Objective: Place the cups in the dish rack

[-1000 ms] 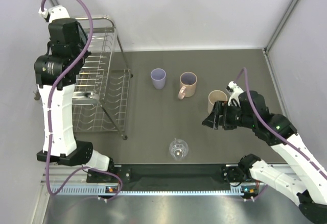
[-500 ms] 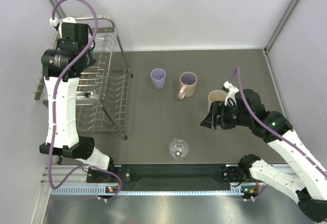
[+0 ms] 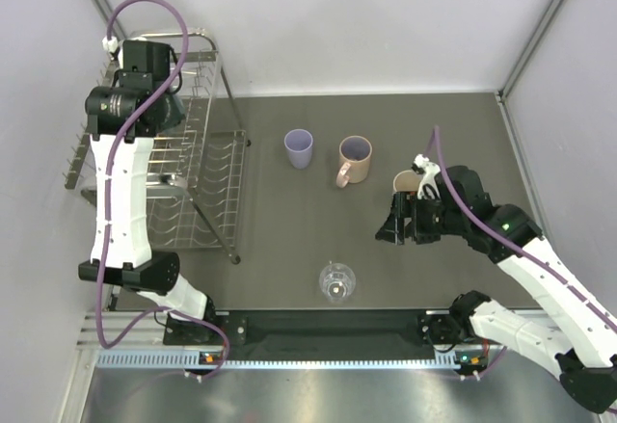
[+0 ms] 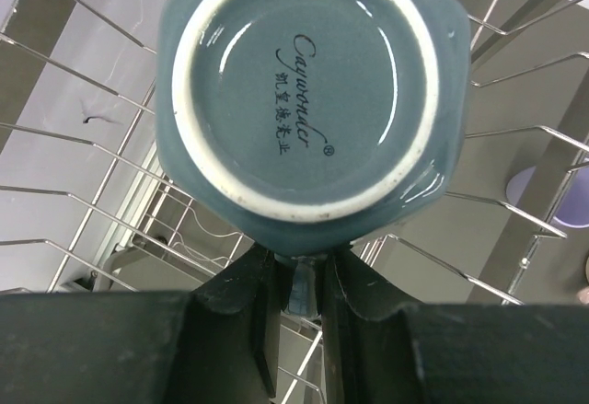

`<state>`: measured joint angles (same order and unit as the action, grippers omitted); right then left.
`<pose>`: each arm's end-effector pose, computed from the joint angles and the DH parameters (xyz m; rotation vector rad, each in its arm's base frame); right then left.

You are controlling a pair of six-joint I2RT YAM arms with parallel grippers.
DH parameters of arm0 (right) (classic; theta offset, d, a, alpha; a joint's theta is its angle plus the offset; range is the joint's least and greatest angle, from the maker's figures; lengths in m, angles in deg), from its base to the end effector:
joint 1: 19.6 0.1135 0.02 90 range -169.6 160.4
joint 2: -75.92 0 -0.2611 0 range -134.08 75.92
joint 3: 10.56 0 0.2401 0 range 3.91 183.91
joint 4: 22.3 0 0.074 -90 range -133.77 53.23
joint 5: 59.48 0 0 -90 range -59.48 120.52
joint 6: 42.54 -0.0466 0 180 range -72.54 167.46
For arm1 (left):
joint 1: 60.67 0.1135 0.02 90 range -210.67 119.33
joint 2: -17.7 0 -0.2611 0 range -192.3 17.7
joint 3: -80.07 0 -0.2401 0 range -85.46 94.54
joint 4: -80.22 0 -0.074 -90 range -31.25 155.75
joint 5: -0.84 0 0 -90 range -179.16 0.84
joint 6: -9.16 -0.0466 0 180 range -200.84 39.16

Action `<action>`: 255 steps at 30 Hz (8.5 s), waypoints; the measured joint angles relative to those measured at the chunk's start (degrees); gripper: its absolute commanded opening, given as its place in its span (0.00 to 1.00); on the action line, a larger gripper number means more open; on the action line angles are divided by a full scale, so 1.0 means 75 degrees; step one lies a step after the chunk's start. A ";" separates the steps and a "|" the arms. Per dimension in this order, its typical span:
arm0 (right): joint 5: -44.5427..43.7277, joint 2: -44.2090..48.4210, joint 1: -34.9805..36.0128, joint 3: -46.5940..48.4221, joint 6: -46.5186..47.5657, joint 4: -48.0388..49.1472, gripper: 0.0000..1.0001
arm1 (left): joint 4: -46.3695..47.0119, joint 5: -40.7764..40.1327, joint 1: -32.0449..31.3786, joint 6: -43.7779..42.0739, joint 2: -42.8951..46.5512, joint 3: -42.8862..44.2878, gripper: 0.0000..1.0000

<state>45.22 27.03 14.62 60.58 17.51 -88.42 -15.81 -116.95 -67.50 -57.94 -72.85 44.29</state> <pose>0.1227 0.0977 0.3186 -0.2270 2.4565 0.8263 0.2507 -0.0081 0.4904 -0.5480 2.1550 0.2782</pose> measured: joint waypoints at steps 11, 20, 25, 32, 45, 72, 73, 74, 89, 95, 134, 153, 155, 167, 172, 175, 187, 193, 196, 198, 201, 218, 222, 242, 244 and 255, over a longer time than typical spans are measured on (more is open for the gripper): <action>0.0082 -0.0198 -0.0050 0.0000 0.0114 0.0003 0.75 | 0.0108 -0.0047 0.0073 0.0140 0.0003 -0.0187 0.47; 0.0119 -0.0256 -0.0052 0.0000 0.0198 0.0009 0.75 | 0.0219 -0.0073 0.0128 0.0204 0.0006 -0.0157 0.63; 0.0064 -0.0256 -0.0082 0.0073 0.0347 -0.0067 0.75 | 0.0323 0.0105 0.0137 0.0326 0.0219 0.0344 0.63; -0.0041 -0.0201 -0.0087 0.0207 0.0393 -0.0108 0.75 | 0.2276 0.2055 0.0157 0.0344 0.2022 -0.0440 0.61; -0.0848 0.0323 -0.0102 0.0093 -0.0469 -0.0041 0.75 | 0.3407 0.3914 -0.3544 0.0522 0.1020 -0.1174 0.57; -0.2349 0.1166 -0.0119 -0.0699 -0.1979 -0.0731 0.95 | 0.2317 -0.1142 -1.0701 0.2390 0.0898 -0.5671 0.57; -0.2317 0.1169 -0.0122 -0.0697 -0.1979 -0.0734 0.95 | 0.2320 -0.1072 -1.0698 0.2387 0.0871 -0.5852 0.58; -0.2267 0.1154 -0.0119 -0.0697 -0.1979 -0.0731 0.95 | 0.2349 -0.0982 -1.0669 0.2390 0.0863 -0.6003 0.58; -0.2002 0.1099 -0.0131 -0.0697 -0.2157 -0.0781 0.94 | 0.3416 0.1740 -0.8804 0.2707 0.1090 -0.7737 0.57; -0.1903 0.1169 -0.0131 -0.0699 -0.2235 -0.0781 0.94 | 0.3611 0.2404 -0.8591 0.2760 0.0790 -0.7717 0.54; -0.0941 0.1690 -0.0134 -0.1425 -0.3238 -0.1116 0.98 | 0.3547 0.3337 -0.7944 0.2573 -0.0446 -0.7889 0.00; 0.0140 0.0688 -0.0312 0.0289 -0.6225 -0.0478 1.00 | 0.3561 0.0134 -0.7895 0.1492 0.2209 -0.5327 0.00; 0.0251 0.0921 -0.0335 -0.0128 -0.6930 0.0289 1.00 | 0.4205 -0.0230 -0.7895 0.1218 0.2853 -0.5697 0.00; 0.0446 -0.0344 -0.0096 -0.0213 -0.9366 0.4252 1.00 | 0.7901 -0.1521 -0.7889 -0.0157 0.4756 -0.7632 0.00; 0.0338 -0.0766 -0.0032 0.0201 -0.9629 0.5353 1.00 | 0.8545 -0.1629 -0.7889 -0.0283 0.4878 -0.7793 0.00; 0.0338 -0.0962 -0.0006 0.0411 -0.9643 0.5855 1.00 | 0.8760 -0.1687 -0.7889 -0.0245 0.4940 -0.7796 0.00; 0.0376 -0.1518 0.0487 0.0452 -0.9643 0.7242 0.95 | 0.9116 -0.1786 -0.7886 -0.0178 0.4966 -0.7804 0.00; 0.0347 -0.1807 0.0688 0.0463 -0.9681 0.7732 0.93 | 0.9125 -0.1830 -0.7880 -0.0070 0.4943 -0.7828 0.00; 0.0338 -0.1961 0.0749 0.0557 -0.9699 0.7938 0.92 | 0.9127 -0.1874 -0.7863 -0.0032 0.4943 -0.7834 0.00; 0.0344 -0.2087 0.0796 0.0685 -0.9690 0.8040 0.91 | 0.9136 -0.1848 -0.7860 -0.0006 0.4945 -0.7854 0.00; 0.0358 -0.2285 0.0874 0.0857 -0.9678 0.8224 0.88 | 0.9127 -0.1818 -0.7860 0.0041 0.4945 -0.7889 0.00; 0.0385 -0.2725 0.1119 0.0959 -0.9670 0.8737 0.08 | 0.8979 -0.1886 -0.7860 0.0216 0.5196 -0.7970 0.36; 0.0396 -0.2949 0.1125 0.0962 -0.9524 0.8769 0.00 | 0.8816 -0.1993 -0.7860 0.0402 0.5286 -0.7962 0.76; 0.0160 -0.5951 0.0571 0.4240 -0.2442 0.6985 0.00 | 0.7303 -0.1580 -0.7860 0.1067 0.5700 -0.6132 0.84; 0.0137 -0.6123 0.0586 0.4264 -0.2040 0.7032 0.00 | 0.7181 -0.1332 -0.7860 0.0898 0.5490 -0.5852 0.84; 0.0399 -0.8661 0.1183 0.4374 0.0819 0.9923 0.00 | 0.7120 -0.0347 -0.7860 0.0044 0.5088 -0.5557 0.84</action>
<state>48.21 -37.92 23.49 93.39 23.65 -14.00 37.58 -119.55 -126.44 -57.62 -34.69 2.61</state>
